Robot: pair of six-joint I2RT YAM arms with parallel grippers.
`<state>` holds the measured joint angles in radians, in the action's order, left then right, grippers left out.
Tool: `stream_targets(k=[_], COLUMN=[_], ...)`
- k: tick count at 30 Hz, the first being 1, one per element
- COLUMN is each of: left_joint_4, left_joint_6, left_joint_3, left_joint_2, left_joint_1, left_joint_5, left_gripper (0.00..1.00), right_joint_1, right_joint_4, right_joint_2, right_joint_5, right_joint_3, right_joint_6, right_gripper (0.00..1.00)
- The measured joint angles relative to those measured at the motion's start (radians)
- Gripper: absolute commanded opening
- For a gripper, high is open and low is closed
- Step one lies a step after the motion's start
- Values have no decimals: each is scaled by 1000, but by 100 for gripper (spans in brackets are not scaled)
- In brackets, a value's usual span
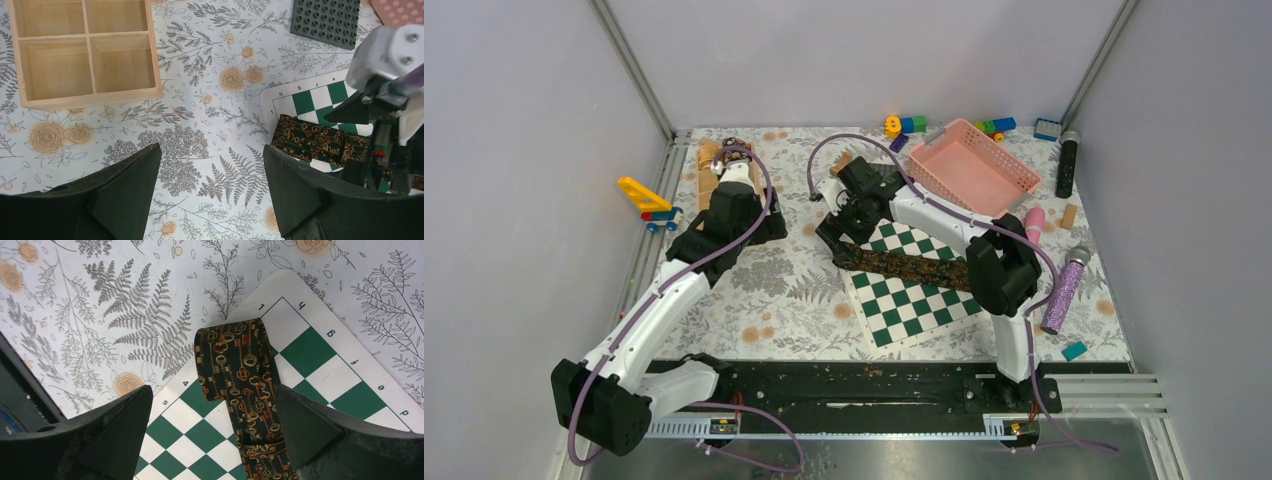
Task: Roll the ties
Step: Roll the tie at the center of the board.
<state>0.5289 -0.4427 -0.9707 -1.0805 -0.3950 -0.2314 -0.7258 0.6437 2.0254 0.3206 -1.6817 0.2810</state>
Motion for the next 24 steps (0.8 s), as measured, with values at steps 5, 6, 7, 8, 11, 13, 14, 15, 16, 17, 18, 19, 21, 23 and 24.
stream_targets(k=[5, 6, 7, 8, 11, 13, 14, 15, 16, 17, 18, 19, 21, 23, 24], left_joint_4=[1, 1, 0, 0, 0, 0, 0, 0, 0, 0, 1, 0, 1, 0, 0], left_joint_6=[-3, -5, -7, -11, -21, -23, -26, -26, -26, -26, -26, -26, -26, -26, -26], left_joint_3=[0, 0, 0, 2, 12, 15, 15, 15, 15, 16, 16, 16, 16, 16, 16], left_joint_2=[6, 12, 19, 29, 66, 81, 85, 87, 88, 88, 88, 88, 88, 88, 88], left_joint_1=[9, 14, 21, 31, 63, 76, 82, 87, 90, 93, 96, 96, 98, 99, 100], left_joint_5=[1, 2, 2, 5, 16, 22, 25, 28, 31, 35, 40, 43, 48, 53, 53], left_gripper=[78, 78, 79, 79, 79, 79, 79, 79, 79, 79, 79, 79, 79, 79, 79], right_joint_1=[-11, -13, -16, -18, -24, -27, -28, -29, -31, -33, -35, -37, -42, -48, -51], right_joint_4=[8, 11, 12, 13, 21, 23, 24, 24, 24, 24, 25, 25, 25, 25, 26], right_joint_2=[35, 44, 53, 60, 78, 88, 92, 97, 101, 105, 109, 112, 123, 132, 137], right_joint_5=[-28, -35, -43, -48, -63, -72, -76, -77, -83, -92, -95, -97, -103, -110, -117], right_joint_3=[-12, -17, -21, -21, -21, -21, -21, -21, -23, -23, -23, -24, -33, -40, -43], right_joint_6=[53, 61, 71, 80, 95, 103, 107, 110, 114, 117, 120, 123, 128, 132, 134], right_gripper=[100, 99, 100, 99, 99, 99, 99, 99, 98, 98, 98, 98, 97, 97, 96])
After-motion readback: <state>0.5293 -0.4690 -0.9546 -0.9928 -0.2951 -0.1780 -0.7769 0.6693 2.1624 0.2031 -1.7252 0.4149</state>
